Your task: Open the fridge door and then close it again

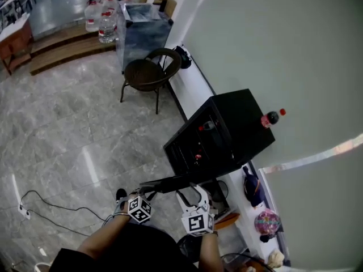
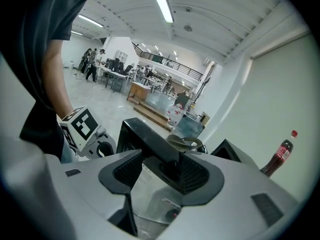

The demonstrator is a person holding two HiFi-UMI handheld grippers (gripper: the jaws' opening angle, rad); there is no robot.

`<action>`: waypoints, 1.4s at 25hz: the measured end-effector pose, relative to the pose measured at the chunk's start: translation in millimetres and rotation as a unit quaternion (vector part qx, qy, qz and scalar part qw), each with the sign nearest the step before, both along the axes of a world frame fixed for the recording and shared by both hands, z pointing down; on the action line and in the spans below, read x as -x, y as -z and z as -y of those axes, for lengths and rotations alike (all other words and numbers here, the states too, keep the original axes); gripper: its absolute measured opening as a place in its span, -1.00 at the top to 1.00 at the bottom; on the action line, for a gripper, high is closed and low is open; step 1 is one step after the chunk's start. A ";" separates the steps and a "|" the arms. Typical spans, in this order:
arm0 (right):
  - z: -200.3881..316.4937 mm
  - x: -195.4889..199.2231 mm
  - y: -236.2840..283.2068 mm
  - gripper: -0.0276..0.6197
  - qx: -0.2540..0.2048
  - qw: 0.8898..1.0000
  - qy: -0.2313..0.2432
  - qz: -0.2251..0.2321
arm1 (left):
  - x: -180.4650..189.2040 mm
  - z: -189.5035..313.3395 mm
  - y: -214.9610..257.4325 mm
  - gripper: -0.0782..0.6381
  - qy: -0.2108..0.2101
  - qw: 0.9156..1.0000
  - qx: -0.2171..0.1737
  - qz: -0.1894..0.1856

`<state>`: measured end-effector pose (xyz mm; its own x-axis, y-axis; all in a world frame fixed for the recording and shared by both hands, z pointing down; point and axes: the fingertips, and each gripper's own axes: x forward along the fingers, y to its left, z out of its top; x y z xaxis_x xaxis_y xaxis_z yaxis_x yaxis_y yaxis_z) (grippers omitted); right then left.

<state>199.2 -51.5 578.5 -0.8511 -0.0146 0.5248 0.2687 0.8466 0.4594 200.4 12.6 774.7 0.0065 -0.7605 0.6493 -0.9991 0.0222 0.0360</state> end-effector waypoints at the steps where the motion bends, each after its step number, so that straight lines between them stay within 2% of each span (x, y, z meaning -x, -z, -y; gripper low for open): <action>1: 2.1 5.2 -0.7 0.18 0.000 1.000 -0.008 -0.001 | 6.9 2.1 0.2 0.66 -0.009 1.000 0.002 -0.001; 9: 22.7 58.4 1.0 0.18 0.007 0.998 -0.069 0.008 | 72.9 27.5 1.0 0.65 -0.071 0.997 0.003 0.002; 18: 68.2 130.1 0.1 0.20 0.014 0.994 -0.109 0.008 | 157.5 83.3 -1.9 0.60 -0.083 0.997 0.005 0.001; 23: 93.9 157.1 -1.1 0.25 0.058 0.981 -0.181 0.027 | 192.3 115.2 -8.4 0.59 -0.097 0.995 0.014 -0.001; 30: 137.5 197.5 0.3 0.33 0.049 0.966 -0.252 0.035 | 234.2 175.0 -14.9 0.58 -0.136 0.990 0.036 0.015; 35: 162.3 216.3 3.4 0.36 0.059 0.957 -0.280 0.046 | 253.2 209.5 -17.6 0.58 -0.165 0.985 0.046 0.022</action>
